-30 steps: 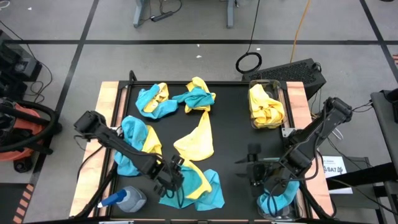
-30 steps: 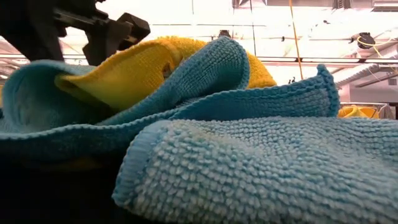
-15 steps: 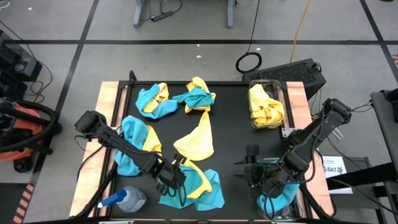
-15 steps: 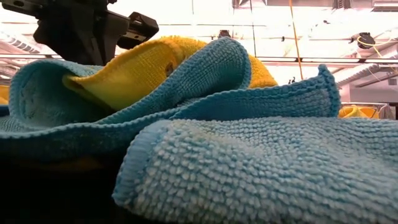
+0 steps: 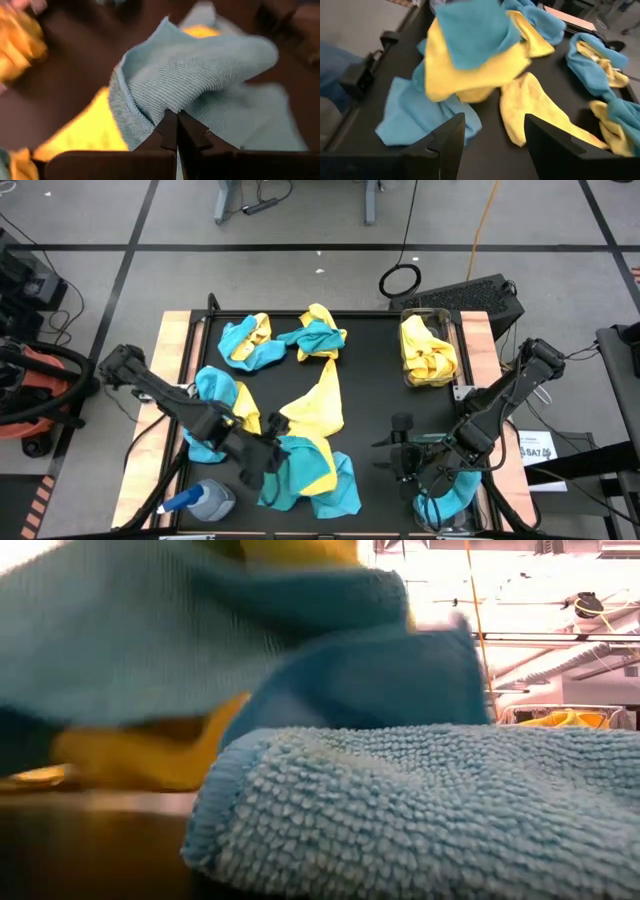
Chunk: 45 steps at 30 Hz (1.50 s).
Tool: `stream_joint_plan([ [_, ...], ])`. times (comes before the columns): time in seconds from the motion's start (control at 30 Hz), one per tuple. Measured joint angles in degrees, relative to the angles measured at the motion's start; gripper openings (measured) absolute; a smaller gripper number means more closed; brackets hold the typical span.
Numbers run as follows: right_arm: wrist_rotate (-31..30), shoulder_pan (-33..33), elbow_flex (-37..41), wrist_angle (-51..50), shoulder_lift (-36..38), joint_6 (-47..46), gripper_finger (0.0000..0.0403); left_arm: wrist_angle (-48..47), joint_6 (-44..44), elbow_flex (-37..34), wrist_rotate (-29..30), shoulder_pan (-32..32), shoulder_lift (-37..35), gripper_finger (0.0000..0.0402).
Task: Sort microfiber towel by color & place in baskets
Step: Put the blue towel into the bottom transparent bin
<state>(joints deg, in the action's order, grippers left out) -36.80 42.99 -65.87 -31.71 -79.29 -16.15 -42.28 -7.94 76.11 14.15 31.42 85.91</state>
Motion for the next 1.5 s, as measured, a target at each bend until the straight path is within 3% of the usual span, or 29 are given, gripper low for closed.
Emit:
stream_joint_plan([
  [0.23, 6.18, -2.95, 0.00, 8.59, -2.89, 7.51, 0.0196, 3.42, -2.72, 1.58, 0.49, 0.92, -4.94, 0.0002],
  [0.37, 10.23, -5.95, 0.00, 11.52, -6.87, 9.79, 0.0196, 3.45, -3.07, 1.56, 1.06, 0.94, -4.87, 0.0001],
  [0.63, 9.70, -10.76, 0.00, 19.93, -12.22, 14.62, 0.0196, 3.56, -3.53, 1.54, 1.03, 0.91, -2.69, 0.0001],
  [0.8, 16.24, -12.43, -0.02, 25.98, -15.59, 17.80, 0.0196, 3.40, -3.55, 1.47, 1.05, 0.91, -1.64, 0.0001],
  [1.0, 15.85, -14.61, -0.02, 28.59, -18.79, 17.27, 0.0188, 3.88, -4.59, 1.47, 1.24, 0.91, -1.64, 0.0001],
  [1.33, 15.31, -15.40, -0.02, 25.83, -18.41, 16.86, 0.0120, 2.34, -3.11, 1.47, -2.08, 0.83, -1.64, 0.0001],
  [1.5, 12.69, -15.41, -0.02, 24.73, -17.74, 17.29, 0.0129, 2.21, -2.98, 1.05, -3.48, 0.85, -1.64, 0.0001],
])
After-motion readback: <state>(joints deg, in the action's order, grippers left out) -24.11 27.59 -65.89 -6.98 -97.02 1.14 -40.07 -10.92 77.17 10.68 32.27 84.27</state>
